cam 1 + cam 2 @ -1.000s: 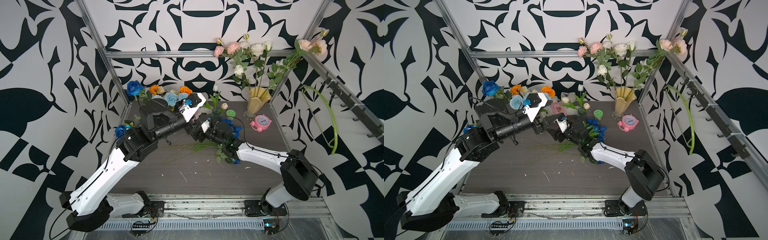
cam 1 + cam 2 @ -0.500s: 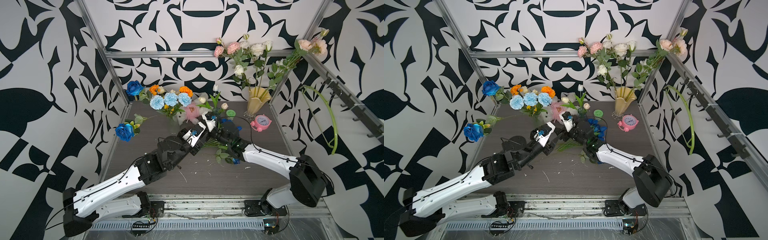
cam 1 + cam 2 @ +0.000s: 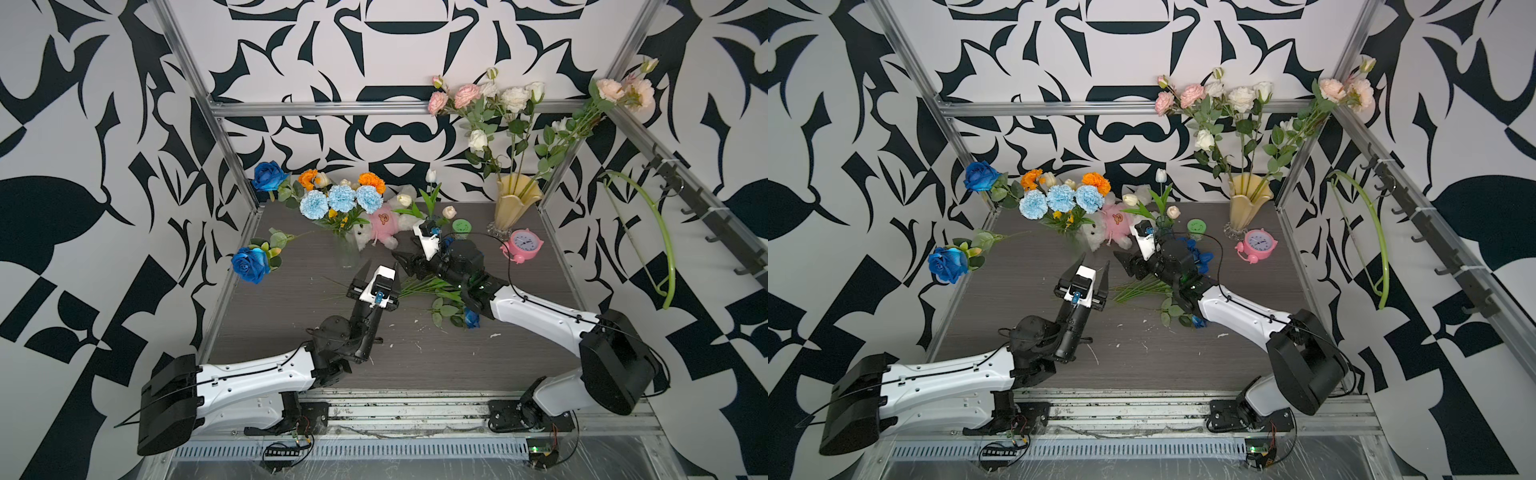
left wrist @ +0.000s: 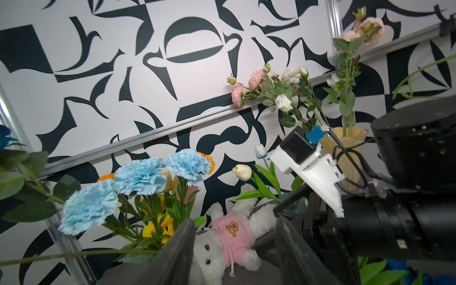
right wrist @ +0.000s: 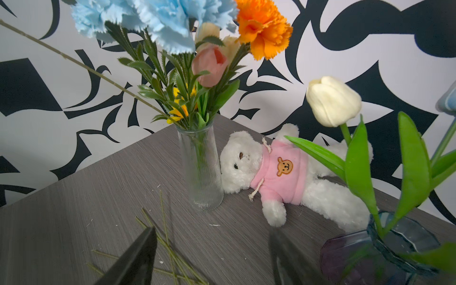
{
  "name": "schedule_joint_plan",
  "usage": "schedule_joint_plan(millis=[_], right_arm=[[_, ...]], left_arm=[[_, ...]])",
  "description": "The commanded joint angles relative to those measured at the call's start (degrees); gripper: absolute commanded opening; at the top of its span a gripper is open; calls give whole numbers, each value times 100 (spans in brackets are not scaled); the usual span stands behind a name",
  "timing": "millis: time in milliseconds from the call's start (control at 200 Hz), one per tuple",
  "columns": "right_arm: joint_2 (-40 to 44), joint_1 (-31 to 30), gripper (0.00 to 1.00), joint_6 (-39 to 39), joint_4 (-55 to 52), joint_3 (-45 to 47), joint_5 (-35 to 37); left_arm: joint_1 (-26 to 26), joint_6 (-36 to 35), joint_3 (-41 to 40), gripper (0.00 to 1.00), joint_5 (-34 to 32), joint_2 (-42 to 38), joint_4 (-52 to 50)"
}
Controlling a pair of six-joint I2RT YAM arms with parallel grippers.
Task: Pick out blue flowers from the vase
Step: Pick up the flower from the vase.
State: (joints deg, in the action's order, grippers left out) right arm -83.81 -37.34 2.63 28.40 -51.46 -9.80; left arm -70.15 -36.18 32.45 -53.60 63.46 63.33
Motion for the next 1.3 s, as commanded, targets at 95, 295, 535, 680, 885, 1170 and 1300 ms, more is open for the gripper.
schedule_joint_plan(millis=[95,295,535,680,885,1170,1300], right_arm=[[95,50,71,11,-66,-256,-114],[97,78,71,-18,-151,-321,-120],[-47,86,71,105,-31,-337,-134],[-101,85,71,124,-45,-403,-149],[-205,87,71,151,-56,-525,-175],[-311,85,73,247,-26,-577,-259],[-329,85,73,245,-11,-601,-250]], left_arm=[[166,-787,-274,57,-803,101,1929],[779,-451,-686,54,-964,-596,1929],[1144,-761,-734,55,-907,-679,1929],[1495,-603,-929,55,-889,-1009,1929],[1736,-509,-1038,55,-945,-1341,1604],[2262,-45,-972,58,-619,-1714,860],[2723,551,-733,59,-146,-1911,6]])
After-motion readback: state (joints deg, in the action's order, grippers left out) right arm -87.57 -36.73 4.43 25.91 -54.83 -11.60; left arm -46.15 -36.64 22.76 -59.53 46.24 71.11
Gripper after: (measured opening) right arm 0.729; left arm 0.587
